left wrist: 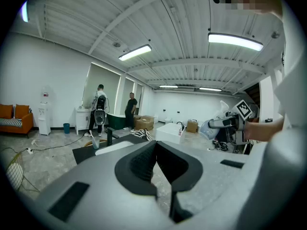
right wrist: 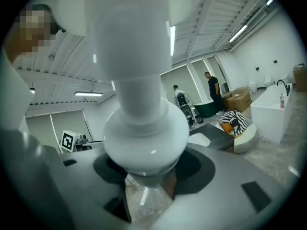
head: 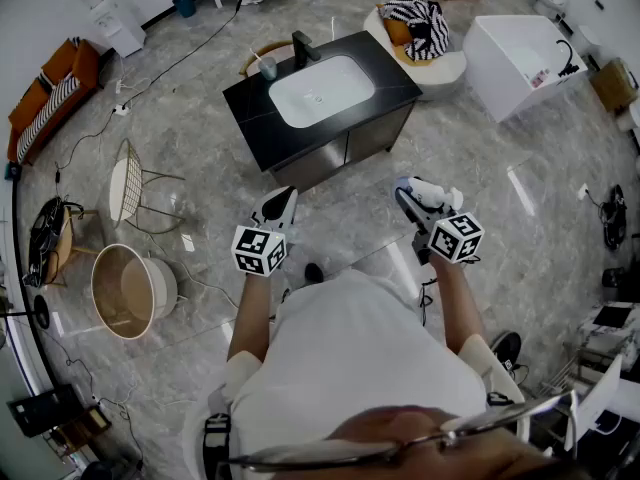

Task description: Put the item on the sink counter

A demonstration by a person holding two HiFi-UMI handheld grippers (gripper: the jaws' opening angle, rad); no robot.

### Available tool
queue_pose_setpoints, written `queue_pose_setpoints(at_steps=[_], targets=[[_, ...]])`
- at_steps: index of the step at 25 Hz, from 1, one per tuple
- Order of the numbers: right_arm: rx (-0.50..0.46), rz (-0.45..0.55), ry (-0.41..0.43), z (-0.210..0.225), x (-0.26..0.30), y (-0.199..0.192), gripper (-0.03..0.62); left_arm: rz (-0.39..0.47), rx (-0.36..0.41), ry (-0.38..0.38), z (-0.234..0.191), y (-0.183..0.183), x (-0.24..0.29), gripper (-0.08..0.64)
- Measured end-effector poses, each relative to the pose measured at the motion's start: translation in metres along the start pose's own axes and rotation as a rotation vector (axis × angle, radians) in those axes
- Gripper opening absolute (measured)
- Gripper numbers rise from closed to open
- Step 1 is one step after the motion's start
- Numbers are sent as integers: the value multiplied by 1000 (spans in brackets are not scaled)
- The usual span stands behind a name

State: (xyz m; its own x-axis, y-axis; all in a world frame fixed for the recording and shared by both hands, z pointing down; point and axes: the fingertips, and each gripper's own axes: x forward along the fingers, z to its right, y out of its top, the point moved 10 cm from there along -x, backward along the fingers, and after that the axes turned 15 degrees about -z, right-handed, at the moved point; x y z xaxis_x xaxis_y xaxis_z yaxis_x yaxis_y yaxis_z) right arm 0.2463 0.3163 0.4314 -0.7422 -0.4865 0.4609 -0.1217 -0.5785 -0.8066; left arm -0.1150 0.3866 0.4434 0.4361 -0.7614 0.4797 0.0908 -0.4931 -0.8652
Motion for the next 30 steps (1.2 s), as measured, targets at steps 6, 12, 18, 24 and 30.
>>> queue_pose_setpoints(at_steps=[6, 12, 18, 24, 30], targets=[[-2, 0, -5, -5, 3, 1, 250, -2, 1, -7, -4, -3, -1, 3], [-15, -7, -14, -12, 10, 4, 250, -1, 0, -12, -16, -2, -2, 3], [5, -1, -25, -19, 18, 4, 250, -9, 1, -36, -31, -4, 0, 3], [32, 10, -65, -31, 23, 0, 250, -23, 11, -77, -48, -5, 2, 3], [49, 22, -110, -42, 24, -6, 250, -37, 37, -127, -63, -6, 7, 3]])
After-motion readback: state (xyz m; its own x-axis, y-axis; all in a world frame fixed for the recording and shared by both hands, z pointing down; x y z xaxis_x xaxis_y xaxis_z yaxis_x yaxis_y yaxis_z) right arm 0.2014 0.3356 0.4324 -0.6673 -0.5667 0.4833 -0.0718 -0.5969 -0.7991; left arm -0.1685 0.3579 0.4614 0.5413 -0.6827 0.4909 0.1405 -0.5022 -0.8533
